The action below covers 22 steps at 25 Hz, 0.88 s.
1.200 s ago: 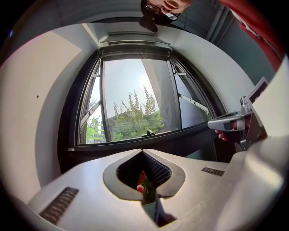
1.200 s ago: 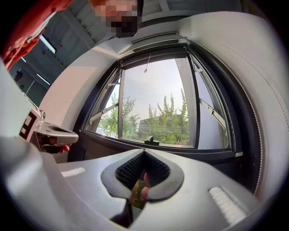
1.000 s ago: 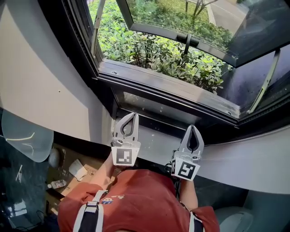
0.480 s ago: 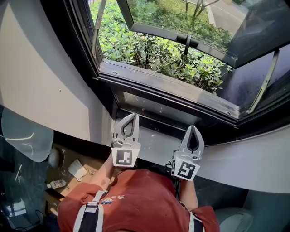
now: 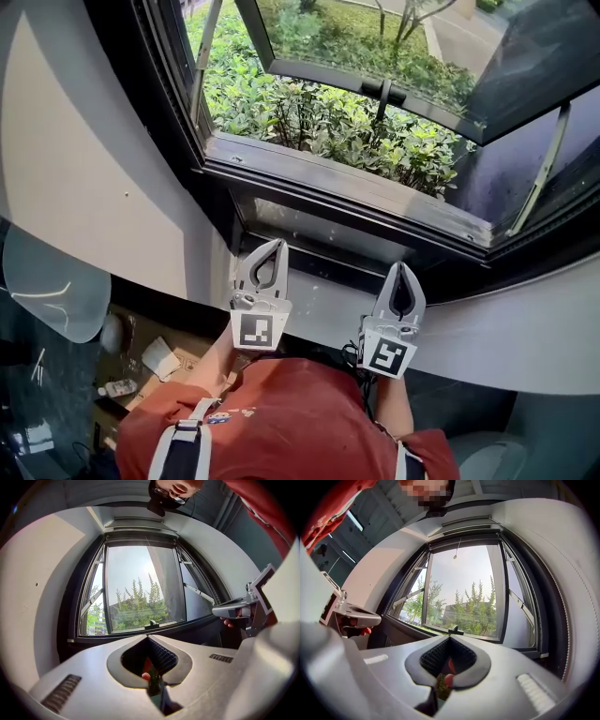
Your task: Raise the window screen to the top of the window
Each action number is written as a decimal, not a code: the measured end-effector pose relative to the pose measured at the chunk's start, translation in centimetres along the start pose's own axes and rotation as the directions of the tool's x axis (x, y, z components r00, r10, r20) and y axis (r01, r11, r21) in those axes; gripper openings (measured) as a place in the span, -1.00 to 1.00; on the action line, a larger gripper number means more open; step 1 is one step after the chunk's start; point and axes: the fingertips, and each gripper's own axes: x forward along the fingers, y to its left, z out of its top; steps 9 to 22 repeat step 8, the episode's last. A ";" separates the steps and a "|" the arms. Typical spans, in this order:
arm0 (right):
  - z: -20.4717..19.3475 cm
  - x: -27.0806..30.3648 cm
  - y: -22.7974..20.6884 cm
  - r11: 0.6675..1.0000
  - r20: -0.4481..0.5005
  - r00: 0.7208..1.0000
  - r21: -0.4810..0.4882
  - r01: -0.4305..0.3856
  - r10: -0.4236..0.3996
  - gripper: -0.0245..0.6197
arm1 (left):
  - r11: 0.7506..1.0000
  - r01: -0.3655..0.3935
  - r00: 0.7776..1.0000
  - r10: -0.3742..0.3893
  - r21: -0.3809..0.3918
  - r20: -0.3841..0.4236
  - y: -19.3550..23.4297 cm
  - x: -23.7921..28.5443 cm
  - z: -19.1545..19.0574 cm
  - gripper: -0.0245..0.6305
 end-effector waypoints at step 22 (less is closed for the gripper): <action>-0.1 0.1 -0.6 1.000 -0.001 1.000 -0.015 0.017 -0.017 -0.90 | 0.999 0.016 0.999 -0.018 0.038 0.044 -0.4 0.7 0.8 -0.91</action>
